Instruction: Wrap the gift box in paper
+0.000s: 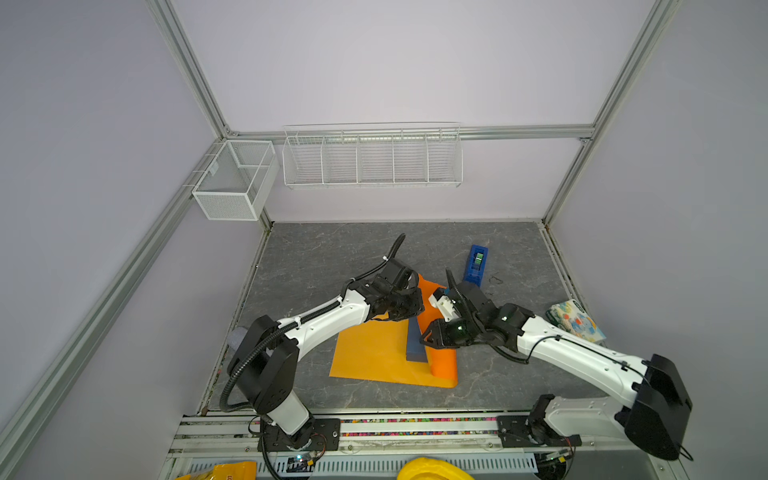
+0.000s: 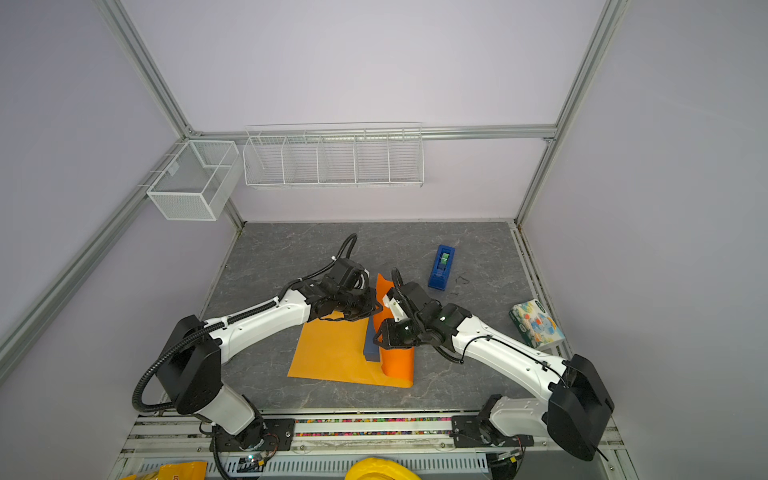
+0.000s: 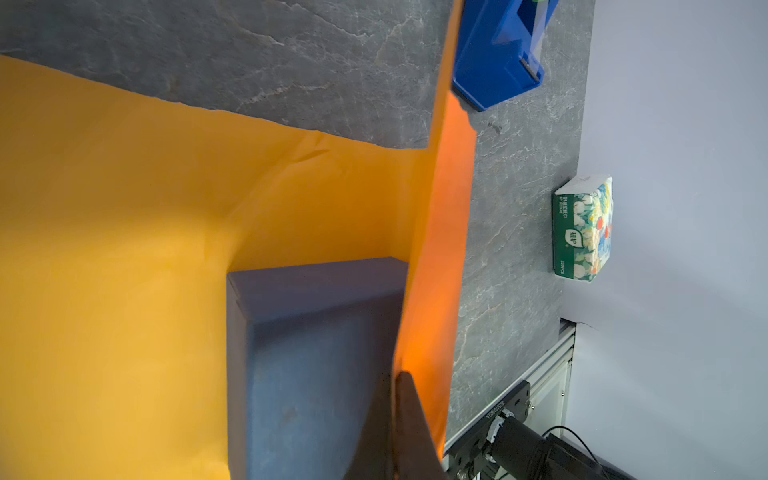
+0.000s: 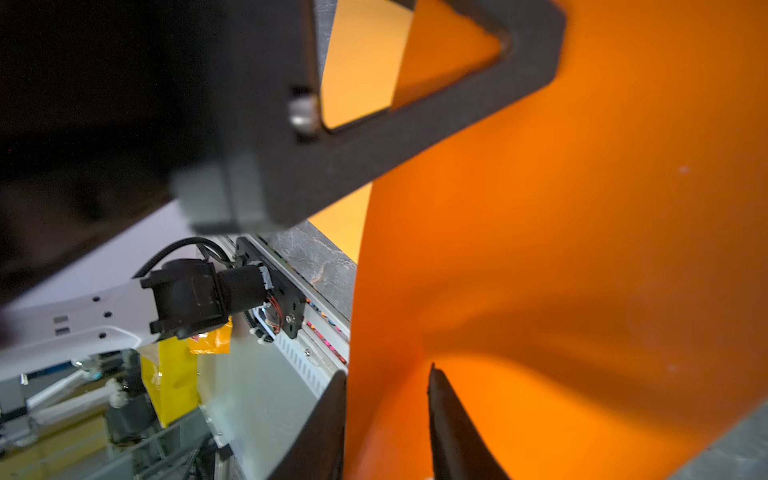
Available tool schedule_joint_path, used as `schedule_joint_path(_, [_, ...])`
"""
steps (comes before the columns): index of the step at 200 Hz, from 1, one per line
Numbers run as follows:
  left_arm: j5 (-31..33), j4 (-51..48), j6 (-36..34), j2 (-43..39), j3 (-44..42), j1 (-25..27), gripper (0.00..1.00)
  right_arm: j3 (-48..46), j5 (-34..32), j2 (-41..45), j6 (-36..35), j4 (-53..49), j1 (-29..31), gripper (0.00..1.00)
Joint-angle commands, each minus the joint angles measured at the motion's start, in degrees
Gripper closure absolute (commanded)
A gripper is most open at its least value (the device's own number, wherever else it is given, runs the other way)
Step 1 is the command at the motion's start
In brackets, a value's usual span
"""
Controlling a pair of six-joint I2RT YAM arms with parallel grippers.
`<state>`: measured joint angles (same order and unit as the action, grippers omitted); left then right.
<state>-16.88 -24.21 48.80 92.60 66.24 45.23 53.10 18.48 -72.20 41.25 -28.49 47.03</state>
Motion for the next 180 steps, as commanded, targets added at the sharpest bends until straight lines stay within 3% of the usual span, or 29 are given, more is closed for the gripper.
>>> schedule_joint_path(1, [0.0,-1.4,-1.8,-1.7,-0.7,-1.0,1.0,1.3,-2.8,4.3,-1.1,-4.8,-2.3,0.55])
schedule_joint_path(35, [-0.2,-3.6,-4.1,-1.7,-0.5,-2.0,1.0,-0.5,-3.1,6.4,-0.6,-6.2,-6.8,0.52])
schedule_joint_path(125, [0.6,-5.7,-8.3,2.0,-1.1,-3.3,0.99,-1.0,4.9,-6.2,-0.7,1.3,-6.8,0.66])
schedule_joint_path(151, [1.9,-6.4,-8.7,1.6,-1.8,-3.7,0.91,-0.8,2.8,-8.5,-1.5,-1.3,-6.9,0.68])
schedule_joint_path(180, [3.4,-8.5,-10.4,-1.3,-2.5,-6.1,0.71,-1.5,2.0,-10.4,-2.1,-2.0,-6.9,0.7])
